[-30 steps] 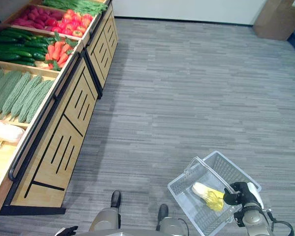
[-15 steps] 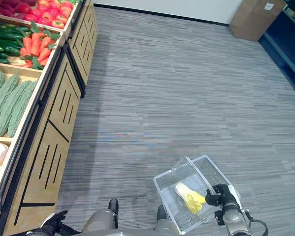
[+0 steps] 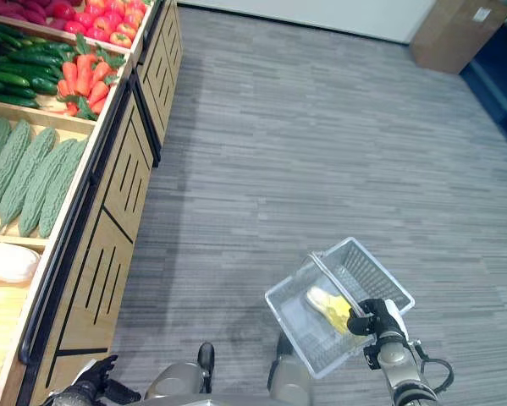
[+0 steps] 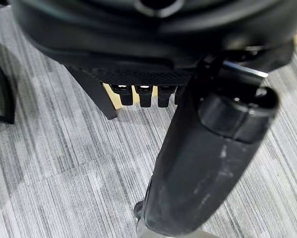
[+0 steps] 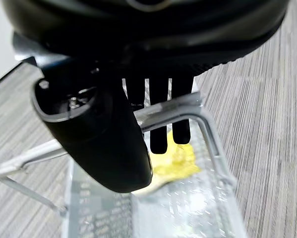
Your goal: Get the vegetables into the basket
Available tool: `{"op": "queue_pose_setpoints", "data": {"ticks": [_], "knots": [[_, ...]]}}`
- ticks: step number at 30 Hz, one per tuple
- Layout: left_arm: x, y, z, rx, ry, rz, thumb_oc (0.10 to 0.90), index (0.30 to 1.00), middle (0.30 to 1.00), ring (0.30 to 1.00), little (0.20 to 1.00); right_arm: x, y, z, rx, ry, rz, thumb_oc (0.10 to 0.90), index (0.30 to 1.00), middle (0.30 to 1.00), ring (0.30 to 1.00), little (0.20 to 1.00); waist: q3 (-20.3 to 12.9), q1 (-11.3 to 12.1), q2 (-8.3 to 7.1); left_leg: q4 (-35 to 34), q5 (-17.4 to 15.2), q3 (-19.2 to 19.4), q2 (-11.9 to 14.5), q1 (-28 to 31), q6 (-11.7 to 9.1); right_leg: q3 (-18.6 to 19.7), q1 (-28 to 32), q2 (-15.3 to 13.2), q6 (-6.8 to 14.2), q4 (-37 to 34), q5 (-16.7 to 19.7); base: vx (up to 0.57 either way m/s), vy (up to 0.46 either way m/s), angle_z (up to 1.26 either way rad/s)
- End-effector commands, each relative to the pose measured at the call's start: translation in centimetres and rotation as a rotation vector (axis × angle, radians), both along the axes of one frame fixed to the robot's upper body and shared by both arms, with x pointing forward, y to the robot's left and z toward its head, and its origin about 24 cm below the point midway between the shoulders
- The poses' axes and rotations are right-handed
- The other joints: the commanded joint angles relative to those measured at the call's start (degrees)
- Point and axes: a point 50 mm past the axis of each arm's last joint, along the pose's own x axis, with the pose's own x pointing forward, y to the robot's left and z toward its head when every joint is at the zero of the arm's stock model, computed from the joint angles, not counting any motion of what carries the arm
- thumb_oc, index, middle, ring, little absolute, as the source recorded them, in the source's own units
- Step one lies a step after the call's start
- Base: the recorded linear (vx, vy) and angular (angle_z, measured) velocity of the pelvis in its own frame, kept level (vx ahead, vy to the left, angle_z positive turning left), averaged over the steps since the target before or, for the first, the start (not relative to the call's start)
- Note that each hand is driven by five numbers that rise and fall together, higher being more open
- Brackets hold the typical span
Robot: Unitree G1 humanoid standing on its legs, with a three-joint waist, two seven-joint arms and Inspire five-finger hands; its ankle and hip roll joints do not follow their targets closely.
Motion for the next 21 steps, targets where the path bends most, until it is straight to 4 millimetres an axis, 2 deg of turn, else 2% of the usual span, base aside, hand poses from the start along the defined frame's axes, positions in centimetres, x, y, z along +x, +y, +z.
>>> {"op": "queue_pose_setpoints", "data": {"ticks": [1, 4, 5, 6, 9, 12, 15, 16, 17, 19, 21], "knots": [[-1.5, 0.8, 0.1, 0.02, 0.011, 0.011, 0.9, 1.0, 1.0, 1.0, 1.0, 3.0, -4.1, 5.0, -0.144, -0.197, -0.017, 0.4, 0.3, 0.3, 0.3, 0.3, -0.8, -1.4, 0.37, 5.6, -4.8, -5.0, 3.1, 1.1, -5.7, 1.5, -0.5, 0.1, 1.0, 0.6, 5.3, 0.24, -0.134, 0.24], [-2.4, 0.4, -0.3, 0.007, 0.038, 0.028, 0.9, 1.0, 1.0, 1.0, 1.0, 2.3, -4.4, 4.6, -0.142, -0.171, -0.028, 0.4, 0.3, 0.3, 0.3, 0.3, -2.0, -1.1, 0.11, 6.6, -6.3, -5.5, 3.5, 2.5, -6.4, 0.6, 1.2, 1.1, 0.3, 1.9, 4.0, 0.27, -0.223, 0.65], [-3.1, -0.1, -0.6, -0.009, 0.062, 0.029, 0.9, 1.0, 1.0, 1.0, 1.0, 1.9, -4.7, 4.6, -0.144, -0.162, -0.039, 0.4, 0.3, 0.3, 0.3, 0.3, -2.9, -1.4, 0.65, 5.7, -6.0, -7.3, 5.3, 3.3, -7.4, -0.4, 1.7, 3.4, -1.0, 3.9, 1.7, 0.18, -0.213, 0.3], [-3.1, -0.1, -0.6, -0.009, 0.062, 0.029, 0.9, 1.0, 1.0, 1.0, 1.0, 1.9, -4.7, 4.6, -0.144, -0.162, -0.039, 0.4, 0.3, 0.3, 0.3, 0.3, -2.9, -1.4, 0.66, 5.7, -6.0, -7.3, 5.3, 3.3, -7.4, -0.4, 1.7, 3.4, -1.0, 3.9, 1.7, 0.24, -0.296, 0.15], [-3.1, -0.4, -0.7, -0.015, 0.066, 0.021, 0.9, 1.0, 1.0, 1.0, 1.0, 2.2, -4.9, 5.0, -0.148, -0.185, -0.043, 0.4, 0.3, 0.3, 0.3, 0.3, -3.3, -1.7, 1.35, 3.1, -4.4, -8.5, 7.8, 4.2, -8.3, -1.4, 0.5, 5.1, -2.0, 7.1, -0.9, 0.1, -0.163, 0.29], [-2.1, -1.0, -0.8, -0.021, 0.045, -0.005, 0.9, 1.0, 1.0, 1.0, 1.0, 2.9, -5.2, 5.9, -0.169, -0.224, -0.032, 0.4, 0.3, 0.3, 0.3, 0.3, -3.4, -2.5, 2.04, 1.9, -3.0, -8.8, 10.3, 4.3, -9.1, -1.9, -1.5, 6.6, -3.2, 10.5, -3.6, 0.11, -0.218, 0.12], [-1.3, -1.4, -0.8, -0.022, 0.028, -0.031, 0.9, 1.0, 1.0, 1.0, 1.0, 2.7, -5.5, 6.0, -0.178, -0.229, -0.044, 0.4, 0.3, 0.3, 0.3, 0.3, -3.2, -2.6, 2.2, 3.8, -1.9, -8.9, 11.0, 3.1, -9.8, -2.3, -1.1, 7.2, -4.0, 10.7, -4.6, 0.09, -0.148, 0.15], [-0.7, -1.7, -0.7, -0.023, 0.011, -0.049, 0.9, 1.0, 1.0, 1.0, 1.0, 2.6, -5.6, 6.1, -0.183, -0.232, -0.047, 0.4, 0.3, 0.3, 0.3, 0.3, -2.9, -2.7, 2.18, 7.4, -0.5, -9.0, 11.0, 1.9, -10.4, -2.6, -0.3, 7.4, -4.7, 10.2, -5.0, 0.14, -0.21, 0.21], [0.3, -1.8, -0.5, -0.02, -0.02, -0.057, 0.9, 1.0, 1.0, 1.0, 1.0, 2.1, -6.1, 6.1, -0.193, -0.231, -0.066, 0.4, 0.3, 0.3, 0.3, 0.3, -1.9, -2.7, 1.87, 14.4, 2.1, -8.4, 10.8, -1.5, -10.3, -3.7, 1.1, 7.2, -5.9, 10.5, -6.0, 0.1, -0.159, 0.26], [1.0, -2.0, -0.3, -0.019, -0.05, -0.05, 0.9, 1.0, 1.0, 1.0, 1.0, 1.9, -6.4, 6.2, -0.198, -0.231, -0.086, 0.4, 0.3, 0.3, 0.3, 0.3, -0.9, -2.5, 1.75, 14.7, 2.3, -8.4, 9.8, -3.9, -10.0, -4.2, 2.0, 6.7, -5.9, 10.5, -6.5, 0.06, -0.088, 0.38], [1.9, -2.1, -0.2, -0.011, -0.077, -0.043, 0.9, 1.0, 1.0, 1.0, 1.0, 1.7, -6.8, 6.4, -0.203, -0.243, -0.114, 0.4, 0.3, 0.3, 0.3, 0.3, -0.3, -2.4, 1.55, 10.8, 1.5, -6.7, 8.5, -7.7, -9.5, -4.6, 3.7, 6.3, -5.3, 9.5, -6.8, 0.14, -0.009, 0.55]]}}
